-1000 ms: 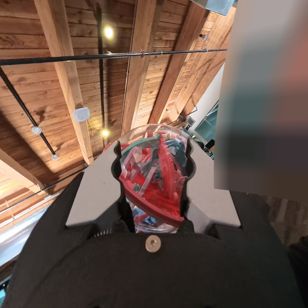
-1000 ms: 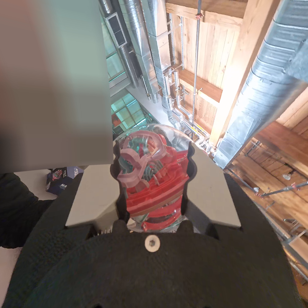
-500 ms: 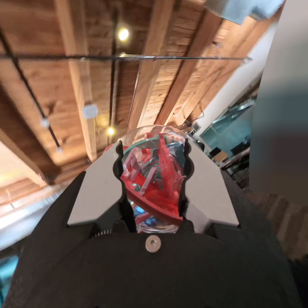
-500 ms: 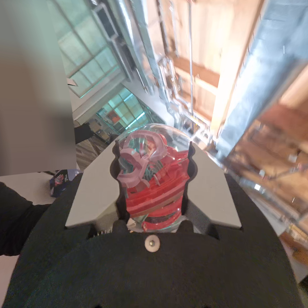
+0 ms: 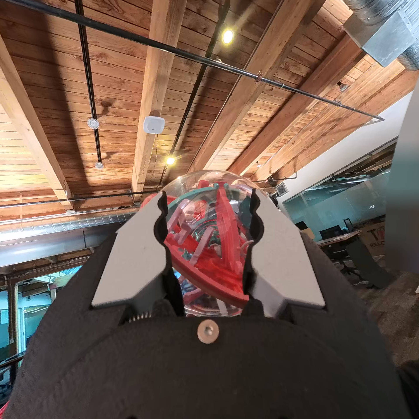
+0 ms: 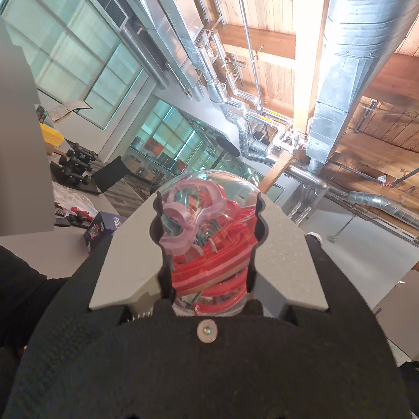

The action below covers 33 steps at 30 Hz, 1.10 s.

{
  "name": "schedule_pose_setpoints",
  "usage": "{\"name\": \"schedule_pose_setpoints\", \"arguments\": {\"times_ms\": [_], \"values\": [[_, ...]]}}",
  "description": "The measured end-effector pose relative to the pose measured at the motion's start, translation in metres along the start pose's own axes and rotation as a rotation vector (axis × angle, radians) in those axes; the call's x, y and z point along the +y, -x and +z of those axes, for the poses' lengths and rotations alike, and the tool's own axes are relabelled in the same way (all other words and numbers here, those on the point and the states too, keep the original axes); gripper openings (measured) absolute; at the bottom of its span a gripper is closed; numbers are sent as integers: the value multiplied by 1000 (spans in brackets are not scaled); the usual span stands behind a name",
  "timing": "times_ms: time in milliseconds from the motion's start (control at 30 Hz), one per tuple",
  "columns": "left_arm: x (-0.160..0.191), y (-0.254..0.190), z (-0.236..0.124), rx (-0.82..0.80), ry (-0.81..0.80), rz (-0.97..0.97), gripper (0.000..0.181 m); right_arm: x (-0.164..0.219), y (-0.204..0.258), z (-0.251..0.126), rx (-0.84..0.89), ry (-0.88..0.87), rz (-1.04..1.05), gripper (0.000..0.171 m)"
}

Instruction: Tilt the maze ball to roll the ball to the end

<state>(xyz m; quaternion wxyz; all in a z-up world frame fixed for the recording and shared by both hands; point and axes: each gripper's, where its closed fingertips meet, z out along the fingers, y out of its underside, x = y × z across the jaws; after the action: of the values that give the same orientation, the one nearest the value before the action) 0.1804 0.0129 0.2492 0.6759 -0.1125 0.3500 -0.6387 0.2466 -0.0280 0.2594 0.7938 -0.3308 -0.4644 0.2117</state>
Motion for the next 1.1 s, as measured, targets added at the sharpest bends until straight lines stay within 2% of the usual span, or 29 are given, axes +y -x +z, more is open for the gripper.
{"name": "schedule_pose_setpoints", "arguments": {"times_ms": [267,367,467,533,567,667,867,1100], "values": [[10,9,-8,6,-15,-5,70,11,-1,-2,0,0,-13,80],[-13,-23,-4,80,-67,85,70,-22,27,4,-59,-30,-119,77],[-52,-73,12,180,-100,207,69,-72,66,11,-113,-48,-269,76],[-72,-91,30,224,-102,296,67,-95,64,12,-118,-86,-300,77],[-74,-79,41,221,-94,293,66,-96,45,13,-100,-98,-255,79],[-50,-19,47,137,-54,142,67,-63,-4,13,-36,-64,-122,81],[-4,5,-3,20,-69,15,68,0,-4,6,-7,12,-15,83],[16,21,-25,-38,-71,-49,69,29,-9,5,4,35,45,82]]}}
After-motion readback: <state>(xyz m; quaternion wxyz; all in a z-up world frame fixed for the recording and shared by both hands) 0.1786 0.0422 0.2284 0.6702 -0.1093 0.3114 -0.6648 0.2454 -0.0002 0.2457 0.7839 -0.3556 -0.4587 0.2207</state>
